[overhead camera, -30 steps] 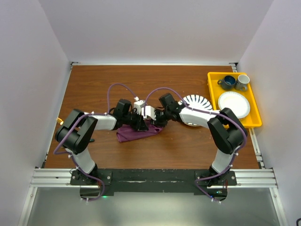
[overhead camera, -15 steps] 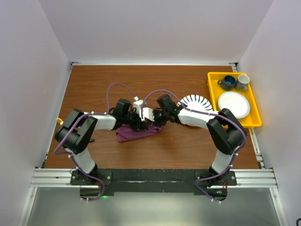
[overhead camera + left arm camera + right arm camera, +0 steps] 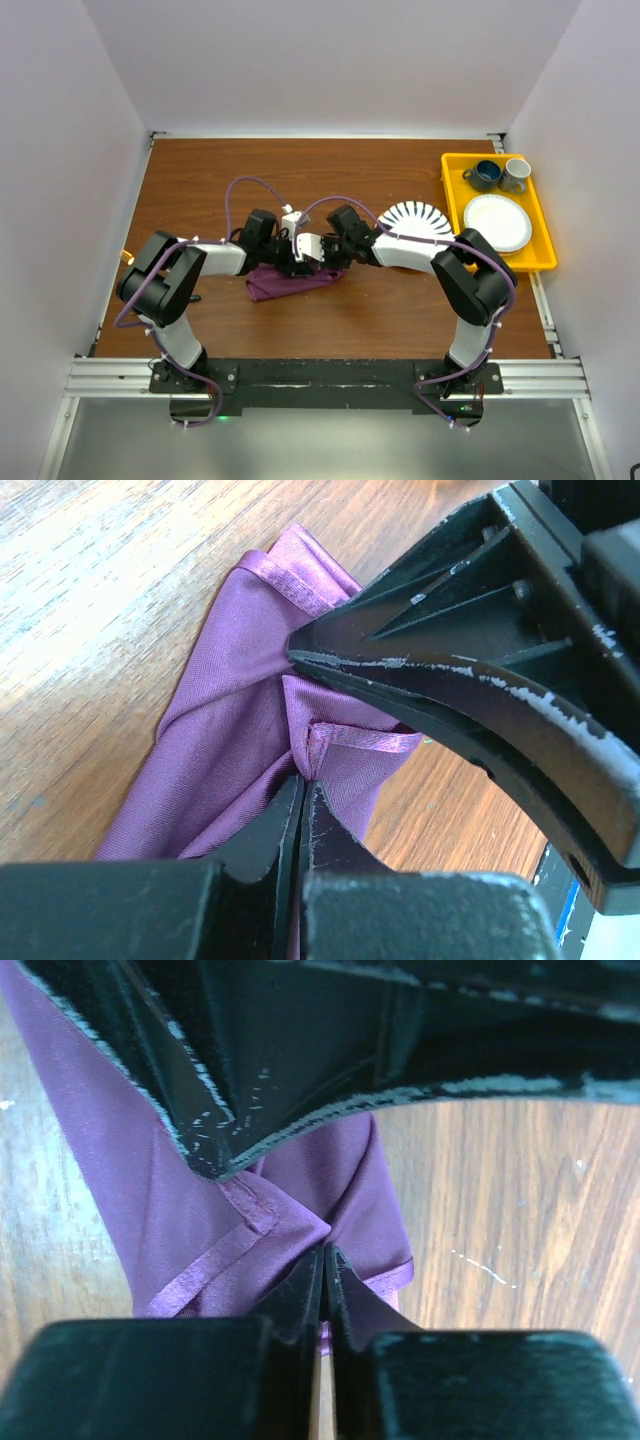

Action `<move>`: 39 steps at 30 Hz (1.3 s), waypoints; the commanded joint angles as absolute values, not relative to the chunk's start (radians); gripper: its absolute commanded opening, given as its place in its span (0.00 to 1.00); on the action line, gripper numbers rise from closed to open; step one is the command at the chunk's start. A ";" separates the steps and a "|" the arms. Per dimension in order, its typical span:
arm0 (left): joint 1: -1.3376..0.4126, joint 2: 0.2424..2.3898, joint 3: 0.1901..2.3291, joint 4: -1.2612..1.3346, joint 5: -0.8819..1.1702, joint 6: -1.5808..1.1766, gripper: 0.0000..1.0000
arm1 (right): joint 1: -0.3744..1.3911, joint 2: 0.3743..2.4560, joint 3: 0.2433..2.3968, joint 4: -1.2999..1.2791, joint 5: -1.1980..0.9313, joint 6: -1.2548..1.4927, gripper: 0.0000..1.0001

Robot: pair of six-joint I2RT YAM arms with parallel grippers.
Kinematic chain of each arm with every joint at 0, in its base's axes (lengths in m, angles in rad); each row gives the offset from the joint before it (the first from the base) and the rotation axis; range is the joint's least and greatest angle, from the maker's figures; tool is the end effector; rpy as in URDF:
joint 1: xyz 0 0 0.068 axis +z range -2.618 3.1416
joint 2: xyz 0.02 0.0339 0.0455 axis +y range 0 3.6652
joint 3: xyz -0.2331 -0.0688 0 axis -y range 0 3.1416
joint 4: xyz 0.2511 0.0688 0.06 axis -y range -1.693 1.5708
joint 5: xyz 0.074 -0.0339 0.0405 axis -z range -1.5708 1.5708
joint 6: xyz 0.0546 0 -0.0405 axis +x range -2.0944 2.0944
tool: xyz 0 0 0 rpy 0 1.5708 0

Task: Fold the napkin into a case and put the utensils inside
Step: Stuff the top corner of the smaller-rectangle-folded napkin into the folded napkin.

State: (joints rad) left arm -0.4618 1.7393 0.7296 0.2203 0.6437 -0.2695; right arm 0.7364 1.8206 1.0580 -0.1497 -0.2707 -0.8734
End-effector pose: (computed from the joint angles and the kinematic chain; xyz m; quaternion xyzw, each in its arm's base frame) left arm 0.2776 -0.1748 0.0791 0.2041 0.8615 -0.4023 0.2328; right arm 0.2703 0.2648 0.1091 -0.7061 0.6185 0.1055 0.3284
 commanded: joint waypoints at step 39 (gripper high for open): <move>-0.436 1.733 0.841 0.164 0.618 -0.393 0.00 | 0.742 1.706 1.008 -0.072 -0.331 -0.795 0.00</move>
State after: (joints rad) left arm -0.4469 1.7348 0.7872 0.1623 0.6239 -0.3588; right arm 0.7395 1.7195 1.0164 -0.0914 -0.2882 -0.7643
